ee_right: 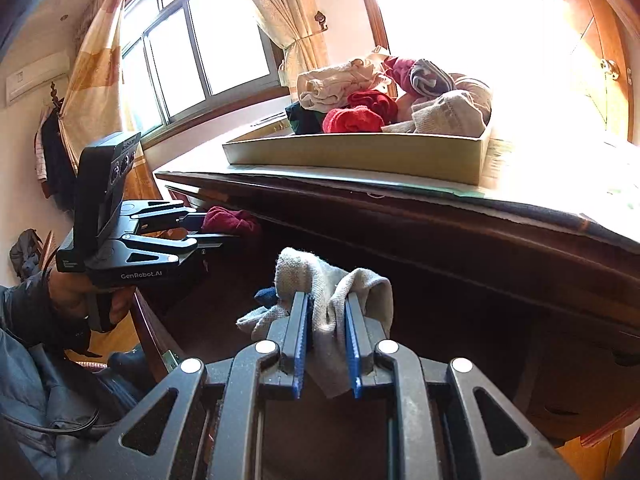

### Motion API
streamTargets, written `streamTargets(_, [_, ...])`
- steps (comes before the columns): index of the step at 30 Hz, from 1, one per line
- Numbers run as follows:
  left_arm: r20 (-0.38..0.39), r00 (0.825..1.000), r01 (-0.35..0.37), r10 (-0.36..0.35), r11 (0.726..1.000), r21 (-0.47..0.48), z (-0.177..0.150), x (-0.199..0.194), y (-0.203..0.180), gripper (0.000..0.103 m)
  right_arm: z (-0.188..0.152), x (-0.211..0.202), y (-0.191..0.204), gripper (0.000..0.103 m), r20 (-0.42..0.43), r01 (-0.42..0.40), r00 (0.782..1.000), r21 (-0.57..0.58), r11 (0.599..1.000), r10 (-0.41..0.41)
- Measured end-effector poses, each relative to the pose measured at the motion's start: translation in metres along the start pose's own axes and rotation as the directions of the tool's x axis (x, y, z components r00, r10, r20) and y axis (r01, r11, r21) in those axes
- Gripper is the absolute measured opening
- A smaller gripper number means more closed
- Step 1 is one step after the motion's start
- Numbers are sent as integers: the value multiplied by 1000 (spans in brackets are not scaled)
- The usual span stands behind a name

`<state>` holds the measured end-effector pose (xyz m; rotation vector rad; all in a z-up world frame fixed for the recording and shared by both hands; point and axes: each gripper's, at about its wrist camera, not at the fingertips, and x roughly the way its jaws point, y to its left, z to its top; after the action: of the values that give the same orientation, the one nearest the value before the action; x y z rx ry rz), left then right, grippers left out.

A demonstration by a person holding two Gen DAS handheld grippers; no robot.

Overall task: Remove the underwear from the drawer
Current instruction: 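Lift the white sock and dark red cloth out of the drawer over the tray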

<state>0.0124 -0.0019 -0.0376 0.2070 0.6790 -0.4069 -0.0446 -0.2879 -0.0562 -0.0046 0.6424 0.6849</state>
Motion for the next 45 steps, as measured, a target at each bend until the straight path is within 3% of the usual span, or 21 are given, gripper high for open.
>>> streamTargets(19, [88,995,-34,36,999,-26,13,-22,11,34,16,-12,5,19,113,11,993,-9,1000,-10])
streamTargets(35, [195,975,-111,107,994,10,67,-51,34,34,81,-15,22,19,183,14,983,-81,997,1])
streamTargets(45, [211,969,-138,129,990,31,100,-47,47,34,129,0,41,19,205,11,979,-133,991,17])
